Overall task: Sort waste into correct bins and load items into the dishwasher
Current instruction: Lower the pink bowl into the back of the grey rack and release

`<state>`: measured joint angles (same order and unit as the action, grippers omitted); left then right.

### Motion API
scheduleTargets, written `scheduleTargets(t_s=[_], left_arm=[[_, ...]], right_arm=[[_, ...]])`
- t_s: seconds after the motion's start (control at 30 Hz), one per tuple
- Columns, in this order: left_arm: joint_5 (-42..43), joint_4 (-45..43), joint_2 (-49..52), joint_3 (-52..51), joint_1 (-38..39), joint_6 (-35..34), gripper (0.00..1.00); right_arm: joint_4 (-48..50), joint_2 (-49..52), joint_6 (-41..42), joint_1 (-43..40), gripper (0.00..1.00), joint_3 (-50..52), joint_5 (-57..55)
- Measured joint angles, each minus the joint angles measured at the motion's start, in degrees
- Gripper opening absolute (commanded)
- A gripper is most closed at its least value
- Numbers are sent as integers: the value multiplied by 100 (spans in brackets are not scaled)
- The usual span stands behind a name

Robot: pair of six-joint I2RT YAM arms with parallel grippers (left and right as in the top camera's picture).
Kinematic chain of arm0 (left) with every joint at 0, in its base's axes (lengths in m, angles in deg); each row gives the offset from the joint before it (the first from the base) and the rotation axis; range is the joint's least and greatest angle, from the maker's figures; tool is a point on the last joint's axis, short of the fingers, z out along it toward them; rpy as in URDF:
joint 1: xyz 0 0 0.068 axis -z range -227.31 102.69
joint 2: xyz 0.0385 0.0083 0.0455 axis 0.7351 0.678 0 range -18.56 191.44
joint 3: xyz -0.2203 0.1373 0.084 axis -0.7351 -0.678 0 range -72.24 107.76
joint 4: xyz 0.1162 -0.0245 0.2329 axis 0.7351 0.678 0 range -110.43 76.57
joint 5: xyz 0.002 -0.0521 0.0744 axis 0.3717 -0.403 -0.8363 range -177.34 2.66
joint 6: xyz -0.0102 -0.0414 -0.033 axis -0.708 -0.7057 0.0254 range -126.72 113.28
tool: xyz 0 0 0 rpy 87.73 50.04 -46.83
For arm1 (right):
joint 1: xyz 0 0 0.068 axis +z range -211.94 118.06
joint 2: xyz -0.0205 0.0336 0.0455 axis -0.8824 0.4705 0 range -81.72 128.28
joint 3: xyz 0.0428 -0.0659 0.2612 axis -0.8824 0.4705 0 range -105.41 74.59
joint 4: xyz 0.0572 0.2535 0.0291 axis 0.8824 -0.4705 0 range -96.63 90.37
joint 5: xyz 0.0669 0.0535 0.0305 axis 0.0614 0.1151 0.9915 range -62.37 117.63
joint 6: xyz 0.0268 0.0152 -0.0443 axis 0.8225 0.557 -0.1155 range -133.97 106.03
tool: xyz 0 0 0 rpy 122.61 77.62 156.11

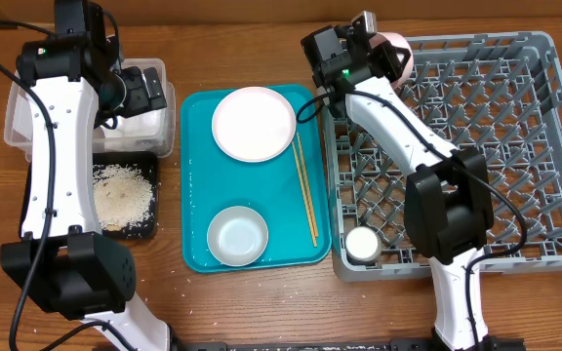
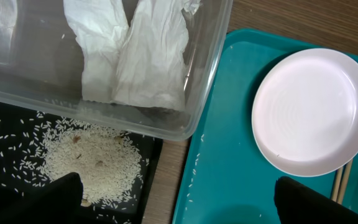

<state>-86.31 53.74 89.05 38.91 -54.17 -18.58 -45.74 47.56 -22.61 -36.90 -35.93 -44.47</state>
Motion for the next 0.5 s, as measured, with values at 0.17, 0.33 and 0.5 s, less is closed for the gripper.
scheduleTargets(t_s=[0.17,0.33,0.5], left_arm=[[0,0,0,2,0,0,100],[-2,-2,0,2,0,0,100],[0,-2,0,0,0,0,100]], right_arm=[[-107,28,-44,160,11,0,-76],[-387,103,-98,529,31,0,-7],[-568,140,-127,837,56,0,9]])
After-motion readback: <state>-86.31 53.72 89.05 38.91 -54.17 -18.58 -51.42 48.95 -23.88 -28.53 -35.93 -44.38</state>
